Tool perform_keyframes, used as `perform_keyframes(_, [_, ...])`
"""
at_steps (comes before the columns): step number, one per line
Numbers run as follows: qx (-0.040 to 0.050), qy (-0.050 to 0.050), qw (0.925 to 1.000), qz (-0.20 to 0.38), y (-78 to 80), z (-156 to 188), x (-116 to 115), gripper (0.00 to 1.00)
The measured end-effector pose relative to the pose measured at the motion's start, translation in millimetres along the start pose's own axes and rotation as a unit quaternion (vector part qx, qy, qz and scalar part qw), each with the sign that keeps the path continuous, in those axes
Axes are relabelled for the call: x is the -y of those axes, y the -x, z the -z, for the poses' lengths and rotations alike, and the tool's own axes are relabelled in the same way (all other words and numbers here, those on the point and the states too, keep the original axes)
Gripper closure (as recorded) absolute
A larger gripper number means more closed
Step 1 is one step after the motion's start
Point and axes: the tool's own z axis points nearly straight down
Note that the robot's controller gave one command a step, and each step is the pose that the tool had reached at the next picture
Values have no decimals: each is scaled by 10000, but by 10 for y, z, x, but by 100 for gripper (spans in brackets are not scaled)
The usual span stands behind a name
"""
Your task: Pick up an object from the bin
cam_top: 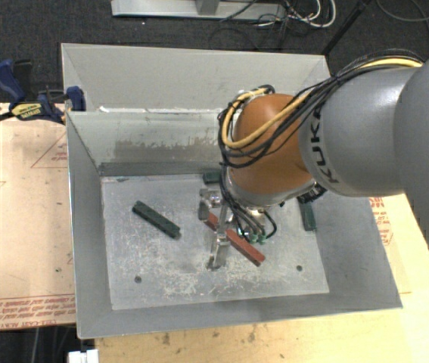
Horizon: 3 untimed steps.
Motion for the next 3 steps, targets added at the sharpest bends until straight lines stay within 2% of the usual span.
perform_keyframes(1, [36,3,10000,-11,20,38,4,0])
perform_keyframes(2, [55,12,10000,69,491,-78,269,0])
perform_keyframes(3, [38,2,10000,60,169,-646,742,100])
